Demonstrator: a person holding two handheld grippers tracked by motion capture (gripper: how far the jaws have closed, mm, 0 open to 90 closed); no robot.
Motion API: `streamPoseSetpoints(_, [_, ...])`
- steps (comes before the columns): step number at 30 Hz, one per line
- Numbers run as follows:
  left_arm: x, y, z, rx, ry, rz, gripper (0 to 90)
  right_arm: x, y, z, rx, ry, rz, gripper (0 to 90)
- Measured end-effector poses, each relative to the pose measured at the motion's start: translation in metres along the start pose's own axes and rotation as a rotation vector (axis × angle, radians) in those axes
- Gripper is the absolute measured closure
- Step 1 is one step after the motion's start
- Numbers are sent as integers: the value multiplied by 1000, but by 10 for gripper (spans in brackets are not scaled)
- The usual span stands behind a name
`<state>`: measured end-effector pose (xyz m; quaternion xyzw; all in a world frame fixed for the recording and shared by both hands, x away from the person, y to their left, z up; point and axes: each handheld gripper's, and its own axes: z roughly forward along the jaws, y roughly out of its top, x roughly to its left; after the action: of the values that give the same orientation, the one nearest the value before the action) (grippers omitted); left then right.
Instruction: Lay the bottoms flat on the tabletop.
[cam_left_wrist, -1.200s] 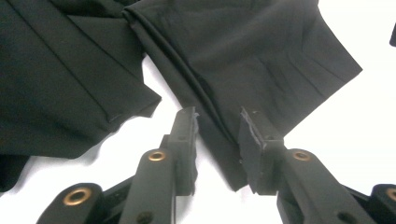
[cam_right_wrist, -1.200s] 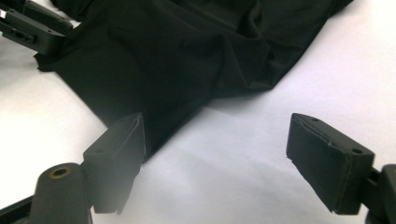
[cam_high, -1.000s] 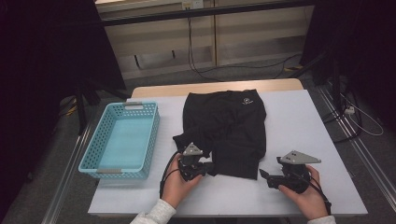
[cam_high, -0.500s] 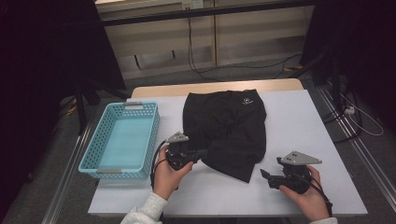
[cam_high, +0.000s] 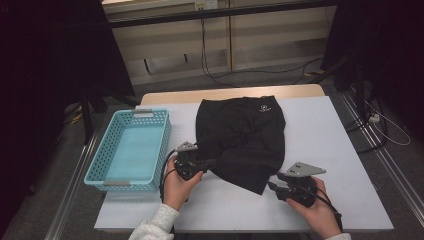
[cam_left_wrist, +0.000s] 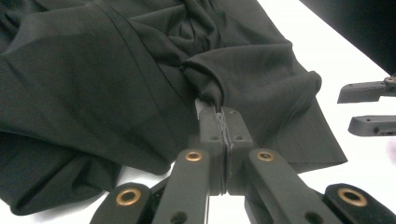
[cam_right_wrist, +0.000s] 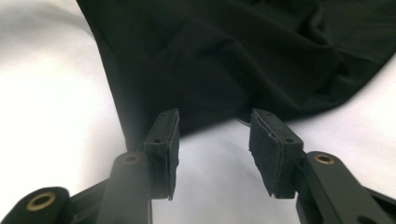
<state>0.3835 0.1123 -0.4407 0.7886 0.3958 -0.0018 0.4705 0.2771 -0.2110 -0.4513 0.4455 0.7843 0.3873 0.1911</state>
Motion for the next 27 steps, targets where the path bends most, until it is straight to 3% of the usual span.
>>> streamPoseSetpoints(5, [-5,-1,1,10,-13,10,892,6,8,11,5,9,16,528])
streamPoseSetpoints(8, [-7,-2,1,7,-15,15,892,8,9,20,44,3,-4,565])
streamPoseSetpoints(10, [-7,-2,2,13,-19,12,892,9,6,24,50,-1,-11,669])
streamPoseSetpoints(13, [-10,-3,2,17,-24,18,892,11,5,22,57,28,-13,859])
streamPoseSetpoints(15, [-14,-2,1,30,-40,13,892,10,5,20,66,54,-15,900])
streamPoseSetpoints(19, [-28,-1,-2,38,-77,34,892,5,3,6,68,92,22,900])
streamPoseSetpoints(27, [-50,-10,6,104,-140,60,892,1,-6,-36,33,70,45,900])
